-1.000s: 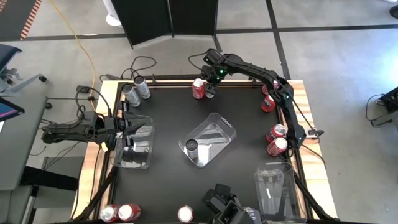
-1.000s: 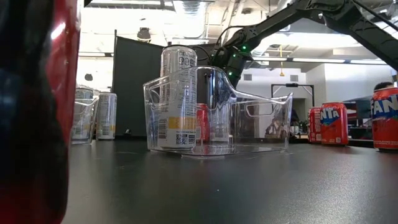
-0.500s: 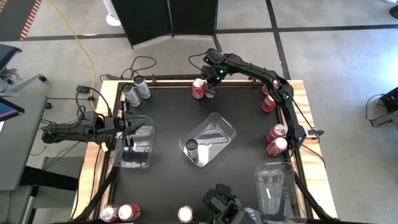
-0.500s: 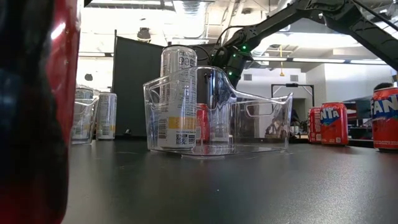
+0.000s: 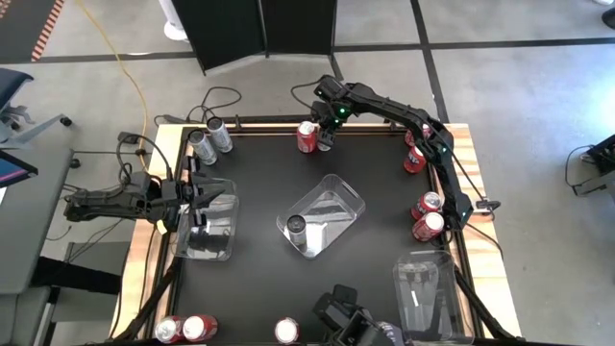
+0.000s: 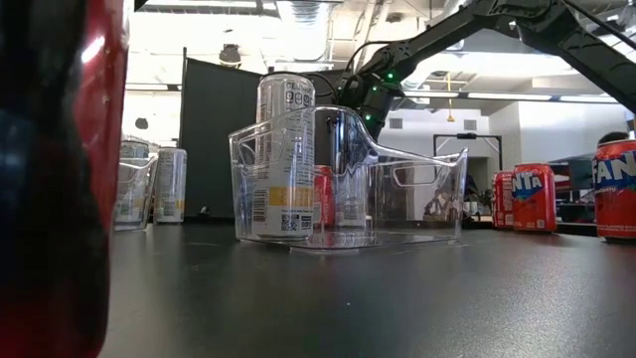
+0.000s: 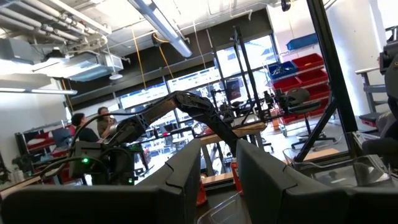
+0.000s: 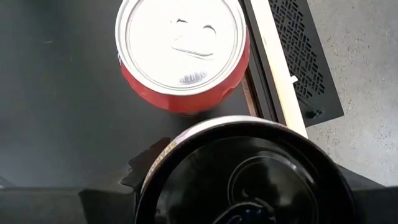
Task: Sort soda cans
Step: Put the white soda can into the middle transparent bin
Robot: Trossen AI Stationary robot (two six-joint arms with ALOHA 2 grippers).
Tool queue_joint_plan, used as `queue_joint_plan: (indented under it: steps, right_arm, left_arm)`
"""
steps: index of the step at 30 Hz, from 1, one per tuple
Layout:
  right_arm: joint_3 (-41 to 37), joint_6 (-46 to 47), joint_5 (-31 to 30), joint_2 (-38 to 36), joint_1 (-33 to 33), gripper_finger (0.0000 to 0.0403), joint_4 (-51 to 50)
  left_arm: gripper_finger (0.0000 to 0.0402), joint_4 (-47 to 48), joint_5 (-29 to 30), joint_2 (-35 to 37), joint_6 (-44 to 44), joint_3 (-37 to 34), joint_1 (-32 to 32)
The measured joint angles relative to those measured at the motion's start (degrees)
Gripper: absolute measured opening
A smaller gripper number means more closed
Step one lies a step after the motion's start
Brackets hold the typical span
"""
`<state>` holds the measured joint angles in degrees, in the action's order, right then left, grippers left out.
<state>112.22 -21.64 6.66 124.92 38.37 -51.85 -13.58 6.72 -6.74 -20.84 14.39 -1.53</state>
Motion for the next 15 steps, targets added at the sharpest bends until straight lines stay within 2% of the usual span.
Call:
queue_joint_plan:
  steps: [15]
  right_arm:
    - [0.0, 1.94, -1.25, -3.41, -0.12, 0.0264, -1.44]
  left_arm:
    - [0.01, 0.0, 0.0, 0.02, -0.35, 0.0, 0.01]
